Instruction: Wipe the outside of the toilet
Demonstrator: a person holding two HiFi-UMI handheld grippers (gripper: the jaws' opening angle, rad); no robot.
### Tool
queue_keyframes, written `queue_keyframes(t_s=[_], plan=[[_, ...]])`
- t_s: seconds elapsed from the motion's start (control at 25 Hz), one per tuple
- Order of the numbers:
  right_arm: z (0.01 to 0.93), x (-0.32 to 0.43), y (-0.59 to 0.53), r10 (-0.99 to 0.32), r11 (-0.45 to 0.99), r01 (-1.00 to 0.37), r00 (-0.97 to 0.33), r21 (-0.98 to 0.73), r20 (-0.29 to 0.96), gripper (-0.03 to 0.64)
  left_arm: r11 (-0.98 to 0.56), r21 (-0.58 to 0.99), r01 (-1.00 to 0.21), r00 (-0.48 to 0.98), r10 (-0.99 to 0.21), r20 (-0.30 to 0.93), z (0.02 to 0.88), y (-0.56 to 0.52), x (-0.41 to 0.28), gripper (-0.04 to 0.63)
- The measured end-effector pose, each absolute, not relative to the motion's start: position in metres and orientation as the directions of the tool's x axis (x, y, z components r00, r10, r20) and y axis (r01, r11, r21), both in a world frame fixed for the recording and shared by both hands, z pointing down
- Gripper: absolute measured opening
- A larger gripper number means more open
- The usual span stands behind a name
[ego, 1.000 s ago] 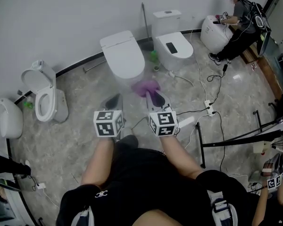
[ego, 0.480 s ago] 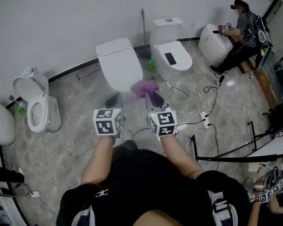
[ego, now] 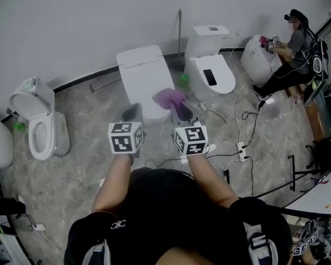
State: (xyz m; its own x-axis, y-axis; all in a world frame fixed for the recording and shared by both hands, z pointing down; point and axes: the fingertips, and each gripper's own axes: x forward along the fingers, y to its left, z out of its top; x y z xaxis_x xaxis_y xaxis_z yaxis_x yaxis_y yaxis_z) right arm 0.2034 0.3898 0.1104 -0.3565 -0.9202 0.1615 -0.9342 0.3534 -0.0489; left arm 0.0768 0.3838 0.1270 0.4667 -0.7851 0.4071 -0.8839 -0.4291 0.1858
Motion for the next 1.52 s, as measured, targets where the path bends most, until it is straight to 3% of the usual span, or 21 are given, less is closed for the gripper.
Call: queue_keyframes(t_s=[0.48, 1.0, 1.24, 1.52], plan=[[0.138, 0.148, 0.280, -0.873, 0.434, -0.899, -0.435, -0.053, 0.219, 0.049, -0.351, 0.225, -0.909, 0.417, -0.774, 0.477, 0.167, 0.293, 0.030, 0.006], [0.152, 0.147, 0.082, -0.782, 0.582, -0.813, -0.572, -0.040, 0.250, 0.049, -0.191, 0.243, -0.951, 0.292, -0.810, 0.509, 0.179, 0.116, 0.037, 0.006], [0.186, 0.139, -0.004, -0.703, 0.668, -0.742, -0.650, -0.047, 0.289, 0.049, -0.093, 0.236, -0.967, 0.212, -0.804, 0.555, 0.208, 0.046, 0.033, 0.006], [0.260, 0.073, -0.080, -0.613, 0.746, -0.666, -0.681, 0.009, 0.400, 0.049, -0.060, 0.242, -0.968, 0.200, -0.765, 0.612, 0.262, -0.007, -0.013, 0.006]])
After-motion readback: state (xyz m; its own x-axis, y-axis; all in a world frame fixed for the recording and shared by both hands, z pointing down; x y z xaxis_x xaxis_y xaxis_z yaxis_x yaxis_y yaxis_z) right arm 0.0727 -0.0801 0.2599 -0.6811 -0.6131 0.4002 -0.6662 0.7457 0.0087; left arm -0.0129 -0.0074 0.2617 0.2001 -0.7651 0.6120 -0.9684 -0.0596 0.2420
